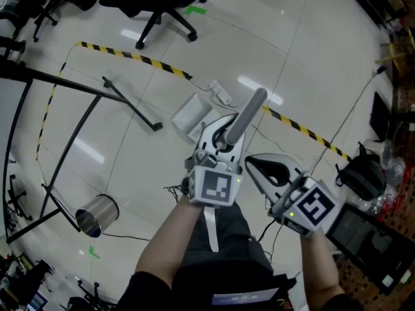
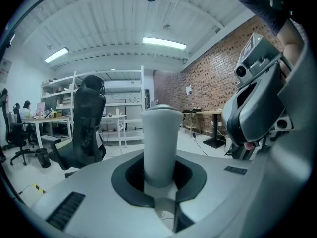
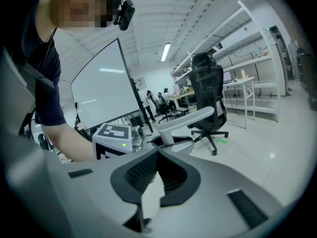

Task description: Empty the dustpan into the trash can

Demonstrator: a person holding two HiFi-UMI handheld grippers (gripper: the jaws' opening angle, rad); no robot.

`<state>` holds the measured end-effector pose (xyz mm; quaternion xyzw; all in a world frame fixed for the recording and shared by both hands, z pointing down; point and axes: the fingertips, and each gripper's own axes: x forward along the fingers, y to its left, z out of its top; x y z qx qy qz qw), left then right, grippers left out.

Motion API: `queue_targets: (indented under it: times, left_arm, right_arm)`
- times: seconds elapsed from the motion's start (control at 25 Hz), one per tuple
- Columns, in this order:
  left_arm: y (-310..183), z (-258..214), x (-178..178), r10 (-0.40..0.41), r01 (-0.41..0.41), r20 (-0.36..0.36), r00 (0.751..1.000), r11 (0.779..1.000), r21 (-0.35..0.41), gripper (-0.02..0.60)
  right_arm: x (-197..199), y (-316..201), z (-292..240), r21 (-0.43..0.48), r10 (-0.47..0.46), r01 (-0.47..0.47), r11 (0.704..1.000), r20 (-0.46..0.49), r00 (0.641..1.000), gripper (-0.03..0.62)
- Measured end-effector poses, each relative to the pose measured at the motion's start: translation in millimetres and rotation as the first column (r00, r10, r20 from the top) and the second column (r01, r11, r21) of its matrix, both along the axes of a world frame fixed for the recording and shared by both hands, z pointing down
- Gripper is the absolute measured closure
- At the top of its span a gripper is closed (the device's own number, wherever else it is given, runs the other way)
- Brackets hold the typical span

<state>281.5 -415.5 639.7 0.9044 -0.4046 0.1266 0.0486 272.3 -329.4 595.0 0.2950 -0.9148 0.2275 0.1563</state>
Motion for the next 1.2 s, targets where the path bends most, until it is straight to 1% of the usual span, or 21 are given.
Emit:
queue_targets:
  times: [0.2, 0.28, 0.4, 0.48, 0.52, 0.68, 0.8, 0.84, 1.04, 1.12, 1.2]
  left_arm:
    - [5.9, 1.1, 4.0, 0.023, -0.023, 0.03, 0.999, 1.0, -0.005, 0.545]
    - [10.1, 1.3, 7.5, 0.049, -0.048, 0.04, 0.998, 0.999, -0.013, 0.537]
    - [19.6, 5.1, 16.2, 0.109, -0.107, 0.056, 0.993, 0.994, -0.031, 0.508]
    - [24.9, 8.8, 18.1, 0.13, -0.127, 0.067, 0.989, 0.991, -0.042, 0.506]
    - [27.3, 10.5, 18.2, 0.135, -0.132, 0.065, 0.989, 0.99, -0.052, 0.502]
    - [32.7, 9.1, 19.6, 0.154, -0.151, 0.042, 0.987, 0.985, -0.082, 0.417]
    - [34.9, 4.7, 21.6, 0.175, -0.171, 0.036, 0.984, 0.982, -0.076, 0.412]
    - [36.4, 3.7, 22.4, 0.182, -0.179, 0.034, 0.983, 0.981, -0.075, 0.401]
    - [42.5, -1.4, 23.4, 0.217, -0.214, 0.032, 0.976, 0.974, -0.079, 0.387]
    - [45.9, -5.3, 24.2, 0.234, -0.231, 0.024, 0.972, 0.97, -0.079, 0.356]
    - [49.8, -9.9, 24.5, 0.247, -0.246, 0.012, 0.969, 0.966, -0.078, 0.352]
  right_arm:
    - [5.2, -4.4, -18.3, -0.02, 0.052, -0.05, 0.999, 0.076, 0.996, 0.58]
    - [7.3, -4.5, -19.5, -0.02, 0.062, -0.061, 0.998, 0.073, 0.995, 0.582]
    - [4.8, 0.2, -16.7, -0.025, 0.06, -0.058, 0.998, 0.056, 0.997, 0.58]
    - [1.3, 2.4, -18.1, -0.021, 0.058, -0.057, 0.998, 0.06, 0.996, 0.58]
    - [0.3, 3.7, -19.2, -0.022, 0.058, -0.057, 0.998, 0.063, 0.996, 0.582]
    - [0.5, 4.3, -25.8, -0.014, 0.062, -0.061, 0.998, 0.057, 0.996, 0.58]
    - [-0.3, 7.2, -29.1, -0.022, 0.054, -0.053, 0.998, 0.053, 0.997, 0.582]
    - [-0.4, 7.8, -29.9, -0.021, 0.055, -0.054, 0.998, 0.053, 0.997, 0.58]
    - [-2.0, 6.8, -34.9, -0.008, 0.07, -0.069, 0.998, 0.056, 0.996, 0.58]
    - [-1.7, 5.0, -37.5, 0.004, 0.075, -0.076, 0.997, 0.06, 0.995, 0.58]
    - [-0.5, 4.0, -38.7, 0.014, 0.086, -0.087, 0.996, 0.062, 0.994, 0.58]
